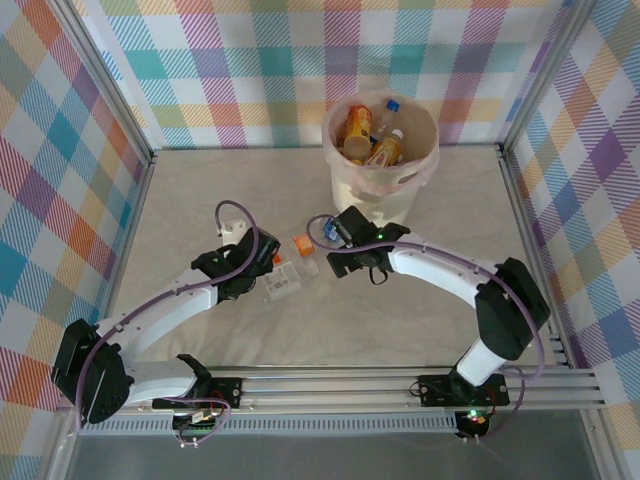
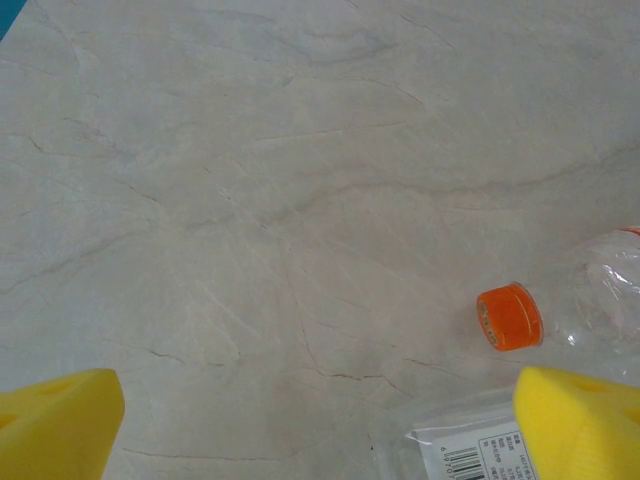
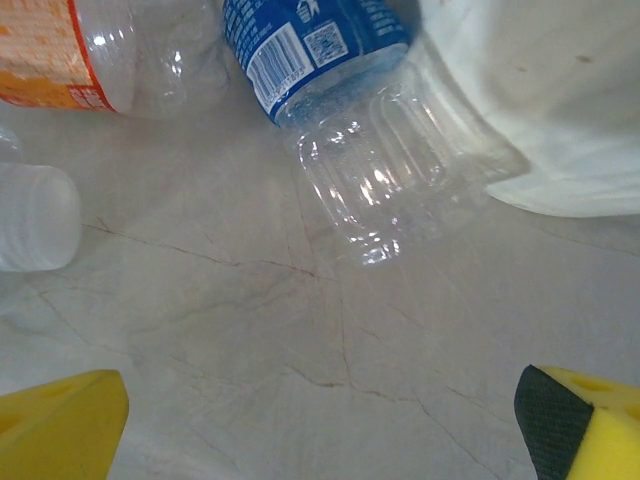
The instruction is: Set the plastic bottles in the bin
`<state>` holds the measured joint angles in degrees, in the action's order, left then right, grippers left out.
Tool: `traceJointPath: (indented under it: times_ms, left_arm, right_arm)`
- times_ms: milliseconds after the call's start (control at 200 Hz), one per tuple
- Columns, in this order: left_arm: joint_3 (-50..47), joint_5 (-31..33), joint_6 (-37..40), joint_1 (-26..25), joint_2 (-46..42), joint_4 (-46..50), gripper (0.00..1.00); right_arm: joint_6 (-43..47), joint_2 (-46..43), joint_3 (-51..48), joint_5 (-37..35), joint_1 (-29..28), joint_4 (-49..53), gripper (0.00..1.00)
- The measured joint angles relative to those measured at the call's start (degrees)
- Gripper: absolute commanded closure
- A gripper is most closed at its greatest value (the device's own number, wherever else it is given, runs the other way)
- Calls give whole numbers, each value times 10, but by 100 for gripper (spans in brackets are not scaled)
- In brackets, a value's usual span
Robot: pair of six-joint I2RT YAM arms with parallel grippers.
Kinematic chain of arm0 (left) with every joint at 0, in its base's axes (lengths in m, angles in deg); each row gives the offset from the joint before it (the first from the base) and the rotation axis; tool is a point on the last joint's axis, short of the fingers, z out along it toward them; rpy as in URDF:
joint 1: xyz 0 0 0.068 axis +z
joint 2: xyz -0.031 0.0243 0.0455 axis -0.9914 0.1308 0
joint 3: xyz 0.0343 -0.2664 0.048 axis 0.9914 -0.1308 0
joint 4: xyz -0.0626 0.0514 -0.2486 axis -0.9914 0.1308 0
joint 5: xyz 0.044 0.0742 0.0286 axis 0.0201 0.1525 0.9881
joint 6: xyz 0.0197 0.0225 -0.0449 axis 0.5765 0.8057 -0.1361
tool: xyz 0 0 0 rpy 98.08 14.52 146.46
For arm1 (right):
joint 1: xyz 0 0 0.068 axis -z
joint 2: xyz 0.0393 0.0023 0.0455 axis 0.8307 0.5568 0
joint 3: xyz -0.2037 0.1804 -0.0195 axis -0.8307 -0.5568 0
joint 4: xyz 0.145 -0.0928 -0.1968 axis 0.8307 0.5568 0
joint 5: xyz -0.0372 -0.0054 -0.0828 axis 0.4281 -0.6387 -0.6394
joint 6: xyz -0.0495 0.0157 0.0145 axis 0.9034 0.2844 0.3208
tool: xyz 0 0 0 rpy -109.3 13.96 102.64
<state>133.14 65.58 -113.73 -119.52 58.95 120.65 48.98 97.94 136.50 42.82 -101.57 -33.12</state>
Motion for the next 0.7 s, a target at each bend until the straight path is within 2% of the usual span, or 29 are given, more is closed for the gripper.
traceJointPath:
  times_ms: [250, 705]
  left_arm:
    - [-3, 0, -9, 12, -24, 4, 0]
    - [-16, -2, -10, 24, -49, 4, 0]
  right_arm:
    - [39, 75, 28, -19, 0, -22, 0]
    - [111, 154, 94, -57, 0, -61, 0]
